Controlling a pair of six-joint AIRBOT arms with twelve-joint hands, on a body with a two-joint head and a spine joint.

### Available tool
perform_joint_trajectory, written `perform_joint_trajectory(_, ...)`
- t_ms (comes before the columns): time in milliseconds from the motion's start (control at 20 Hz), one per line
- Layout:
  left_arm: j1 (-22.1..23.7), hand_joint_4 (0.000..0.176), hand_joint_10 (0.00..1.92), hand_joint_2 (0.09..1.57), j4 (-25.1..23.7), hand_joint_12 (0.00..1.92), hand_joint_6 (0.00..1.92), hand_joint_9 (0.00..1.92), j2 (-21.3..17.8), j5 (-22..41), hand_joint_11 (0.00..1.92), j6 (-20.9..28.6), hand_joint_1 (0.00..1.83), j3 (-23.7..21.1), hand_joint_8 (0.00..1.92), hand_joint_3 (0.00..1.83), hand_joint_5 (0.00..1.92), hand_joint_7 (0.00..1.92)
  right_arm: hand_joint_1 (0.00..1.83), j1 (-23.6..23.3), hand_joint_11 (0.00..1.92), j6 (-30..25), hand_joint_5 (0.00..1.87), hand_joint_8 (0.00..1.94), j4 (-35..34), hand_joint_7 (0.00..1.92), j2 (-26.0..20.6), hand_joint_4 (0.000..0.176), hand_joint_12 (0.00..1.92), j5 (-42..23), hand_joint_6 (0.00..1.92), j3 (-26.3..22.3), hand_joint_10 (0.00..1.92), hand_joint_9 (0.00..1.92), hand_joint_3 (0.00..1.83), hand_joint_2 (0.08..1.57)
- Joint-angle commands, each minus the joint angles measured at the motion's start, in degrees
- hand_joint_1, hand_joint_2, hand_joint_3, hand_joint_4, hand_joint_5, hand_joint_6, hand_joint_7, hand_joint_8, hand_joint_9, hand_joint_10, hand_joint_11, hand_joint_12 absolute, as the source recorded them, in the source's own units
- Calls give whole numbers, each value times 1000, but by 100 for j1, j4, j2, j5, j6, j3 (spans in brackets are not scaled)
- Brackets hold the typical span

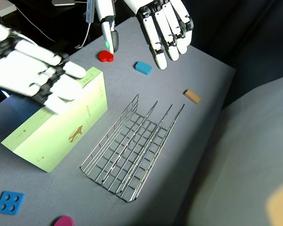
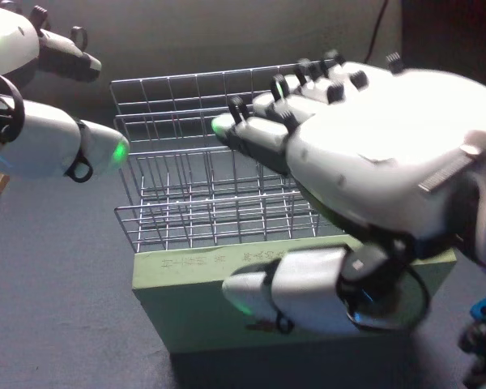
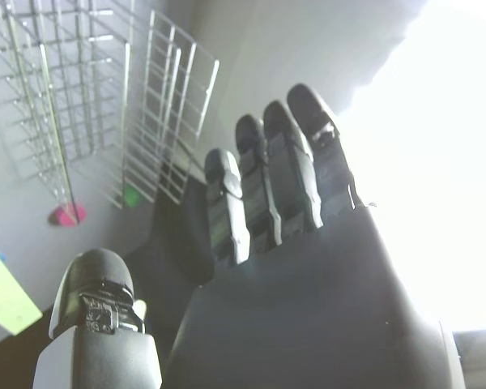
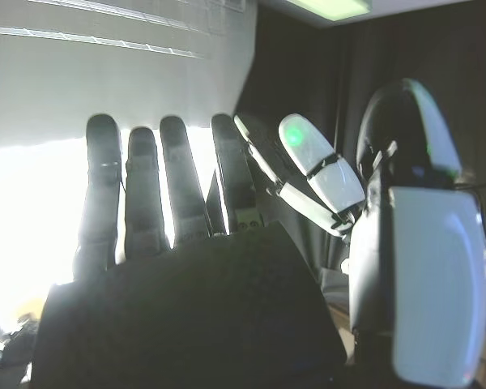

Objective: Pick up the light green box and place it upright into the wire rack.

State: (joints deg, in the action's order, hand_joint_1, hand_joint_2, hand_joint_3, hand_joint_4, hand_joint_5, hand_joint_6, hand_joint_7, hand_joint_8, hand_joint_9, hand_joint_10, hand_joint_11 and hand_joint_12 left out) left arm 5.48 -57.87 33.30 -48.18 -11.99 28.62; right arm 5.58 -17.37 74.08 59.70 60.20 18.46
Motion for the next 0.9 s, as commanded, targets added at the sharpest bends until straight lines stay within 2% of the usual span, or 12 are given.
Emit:
perform_joint_trajectory(0,78,106,2,1130,-431,755,0,243,-16,194,0,-16,106,-19,0,0,282,311,421,-90,0,35,46,3,363,90,66,102,537,137,1,64,8,53,0,1000)
perform_joint_trajectory(200,78,106,1,1130,-425,759,1,243,-120,196,0,-20,110,-22,0,0,283,309,582,-265,0,419,44,0,-448,77,478,102,535,96,4,458,4,51,0,976)
perform_joint_trajectory(400,75,105,1,1130,-362,759,1,243,-346,201,0,-145,109,-24,0,0,283,308,742,-412,0,624,86,3,-970,89,758,103,525,31,15,706,5,59,0,936)
perform_joint_trajectory(450,76,105,0,1132,-362,728,0,242,-383,218,0,-169,109,-22,0,0,283,307,761,-409,0,685,103,3,-1066,98,801,108,541,8,11,759,4,65,0,920)
perform_joint_trajectory(850,77,105,0,1137,-306,659,0,232,-543,152,0,-229,97,-32,0,0,288,302,770,-305,0,746,113,0,-1541,99,1028,108,563,-149,2,1202,0,55,0,912)
